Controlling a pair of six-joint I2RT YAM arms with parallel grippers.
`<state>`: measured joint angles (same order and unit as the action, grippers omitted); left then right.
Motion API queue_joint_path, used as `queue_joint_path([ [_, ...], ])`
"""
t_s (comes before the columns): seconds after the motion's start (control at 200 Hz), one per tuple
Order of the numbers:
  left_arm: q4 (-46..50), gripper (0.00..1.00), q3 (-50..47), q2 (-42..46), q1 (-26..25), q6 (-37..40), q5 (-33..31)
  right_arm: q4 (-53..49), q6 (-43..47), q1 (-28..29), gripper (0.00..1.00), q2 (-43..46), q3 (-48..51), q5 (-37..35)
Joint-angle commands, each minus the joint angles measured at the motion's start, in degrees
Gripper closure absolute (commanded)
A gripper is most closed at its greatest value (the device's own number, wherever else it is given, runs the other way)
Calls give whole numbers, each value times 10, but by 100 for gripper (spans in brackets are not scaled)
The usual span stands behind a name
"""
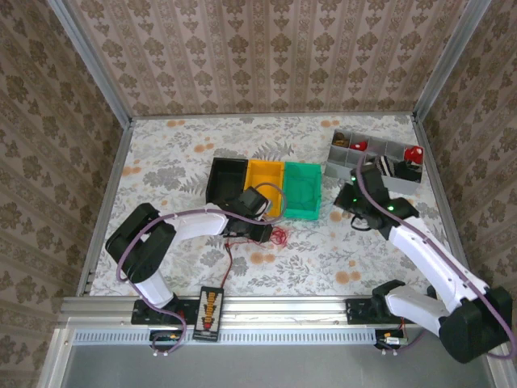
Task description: Untangle the cables
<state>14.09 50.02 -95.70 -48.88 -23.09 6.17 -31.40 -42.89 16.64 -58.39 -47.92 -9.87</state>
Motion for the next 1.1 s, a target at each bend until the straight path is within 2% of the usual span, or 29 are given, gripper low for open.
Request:
queue_joint_path([
  [0.0,75,55,-42,-6,12,-10,-20,-60,5,-46,100,31,-24,-103],
  [0.115,68,59,-51,-7,16,-13,-17,-69,26,-84,100,38,-37,-97],
  [0.18,67,65,-54,-8,19,-15,-18,-79,36,-102,100,39,-48,-103],
  [0.315,67,82,-59,-7,25,-24,-23,-76,65,-141,100,43,-73,-80],
  [0.45,55,100,-62,3,26,-25,-14,-58,118,-142,100,46,-118,-29],
  [0.73,-3,100,-68,56,28,-3,38,-35,147,-122,100,16,-217,139],
  [1.095,0,100,-59,62,42,-12,39,4,148,-20,100,-95,-252,143],
])
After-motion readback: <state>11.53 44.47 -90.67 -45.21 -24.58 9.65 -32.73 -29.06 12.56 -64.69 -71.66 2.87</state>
